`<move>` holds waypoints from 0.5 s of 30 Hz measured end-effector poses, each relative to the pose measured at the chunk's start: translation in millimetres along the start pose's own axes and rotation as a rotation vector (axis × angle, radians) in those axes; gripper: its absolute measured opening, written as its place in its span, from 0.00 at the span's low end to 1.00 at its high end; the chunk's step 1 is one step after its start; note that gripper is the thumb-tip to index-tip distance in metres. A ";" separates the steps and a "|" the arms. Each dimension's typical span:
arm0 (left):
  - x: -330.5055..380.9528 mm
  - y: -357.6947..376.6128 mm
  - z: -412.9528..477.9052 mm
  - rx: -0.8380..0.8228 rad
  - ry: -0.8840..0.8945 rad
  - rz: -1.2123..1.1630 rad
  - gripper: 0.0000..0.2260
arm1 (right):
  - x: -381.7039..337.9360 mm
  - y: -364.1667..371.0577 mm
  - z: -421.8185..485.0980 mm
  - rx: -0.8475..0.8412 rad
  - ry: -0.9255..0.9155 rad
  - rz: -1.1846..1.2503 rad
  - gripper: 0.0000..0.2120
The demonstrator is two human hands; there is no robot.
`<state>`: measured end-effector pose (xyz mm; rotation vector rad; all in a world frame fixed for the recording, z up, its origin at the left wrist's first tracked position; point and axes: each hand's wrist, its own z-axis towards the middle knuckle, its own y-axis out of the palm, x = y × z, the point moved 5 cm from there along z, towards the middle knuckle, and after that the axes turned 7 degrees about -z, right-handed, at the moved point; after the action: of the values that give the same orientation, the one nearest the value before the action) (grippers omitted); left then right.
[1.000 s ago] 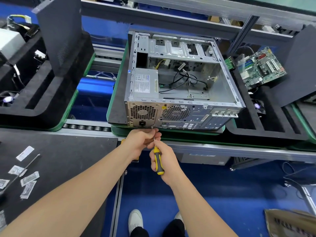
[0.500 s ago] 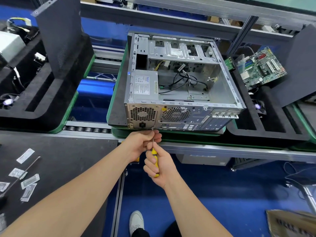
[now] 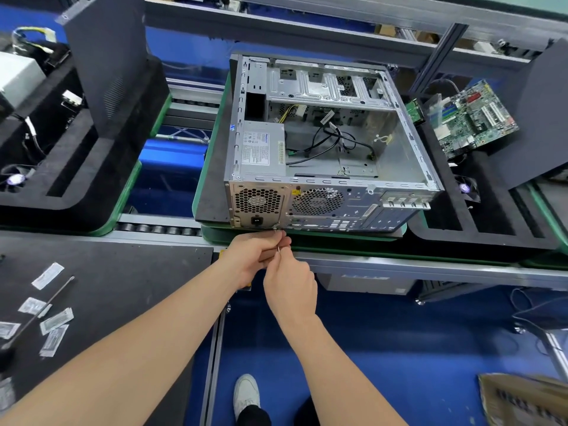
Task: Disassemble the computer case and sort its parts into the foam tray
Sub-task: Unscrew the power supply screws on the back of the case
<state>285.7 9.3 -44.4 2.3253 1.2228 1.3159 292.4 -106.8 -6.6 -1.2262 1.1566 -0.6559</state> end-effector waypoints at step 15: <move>0.0 1.6 4.8 -0.016 -0.036 -0.040 0.08 | 0.0 38.7 -22.3 -0.975 0.567 2.180 0.14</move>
<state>290.3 9.3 -46.3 2.2913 1.2365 1.2608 264.7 -104.7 -41.6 0.2073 2.4761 1.4265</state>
